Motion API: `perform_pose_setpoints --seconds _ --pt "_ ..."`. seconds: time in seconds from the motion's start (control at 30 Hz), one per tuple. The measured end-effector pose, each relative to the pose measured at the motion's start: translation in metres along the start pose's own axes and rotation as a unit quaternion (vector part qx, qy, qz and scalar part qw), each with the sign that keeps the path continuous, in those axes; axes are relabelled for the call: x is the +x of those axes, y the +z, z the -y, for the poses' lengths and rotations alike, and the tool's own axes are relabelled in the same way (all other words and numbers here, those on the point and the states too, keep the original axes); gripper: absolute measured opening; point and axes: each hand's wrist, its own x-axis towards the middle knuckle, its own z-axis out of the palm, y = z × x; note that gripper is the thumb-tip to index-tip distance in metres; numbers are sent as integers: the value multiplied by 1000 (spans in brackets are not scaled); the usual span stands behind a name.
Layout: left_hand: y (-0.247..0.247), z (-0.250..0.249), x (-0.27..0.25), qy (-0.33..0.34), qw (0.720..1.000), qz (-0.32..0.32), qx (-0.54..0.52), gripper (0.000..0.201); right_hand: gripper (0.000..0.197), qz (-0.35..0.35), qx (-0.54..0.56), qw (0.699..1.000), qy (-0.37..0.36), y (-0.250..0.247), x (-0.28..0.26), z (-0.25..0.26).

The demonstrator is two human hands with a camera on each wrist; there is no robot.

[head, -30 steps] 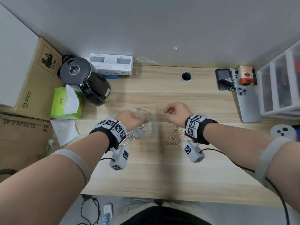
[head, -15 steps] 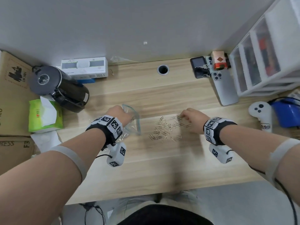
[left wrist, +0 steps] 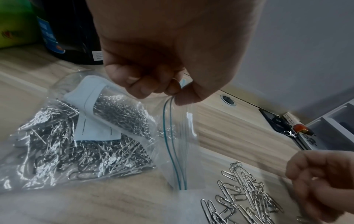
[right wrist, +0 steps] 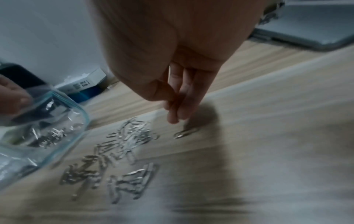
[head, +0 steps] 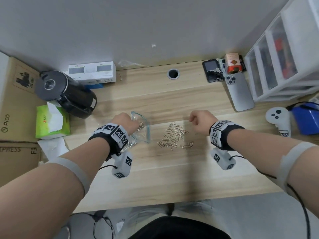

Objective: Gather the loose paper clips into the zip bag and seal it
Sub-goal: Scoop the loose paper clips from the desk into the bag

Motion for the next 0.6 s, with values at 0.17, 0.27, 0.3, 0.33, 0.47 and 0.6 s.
perform_pose_setpoints --seconds 0.17,0.27,0.3,0.33,0.47,0.6 --pt "4 0 -3 0 1000 -4 4 38 14 77 -71 993 59 -6 -8 -3" --pt "5 1 -4 -1 1000 2 7 37 16 78 41 994 68 10 -9 15" --pt "5 2 -5 -2 1000 4 4 37 15 74 73 992 69 17 -7 20" --pt "5 2 -5 -3 1000 6 0 37 17 65 103 990 67 23 -6 25" --pt "4 2 -5 -5 1000 9 -1 37 22 44 148 987 34 30 -1 26" --pt "4 1 -4 -10 1000 6 1 37 66 81 -21 995 -53 17 2 6"
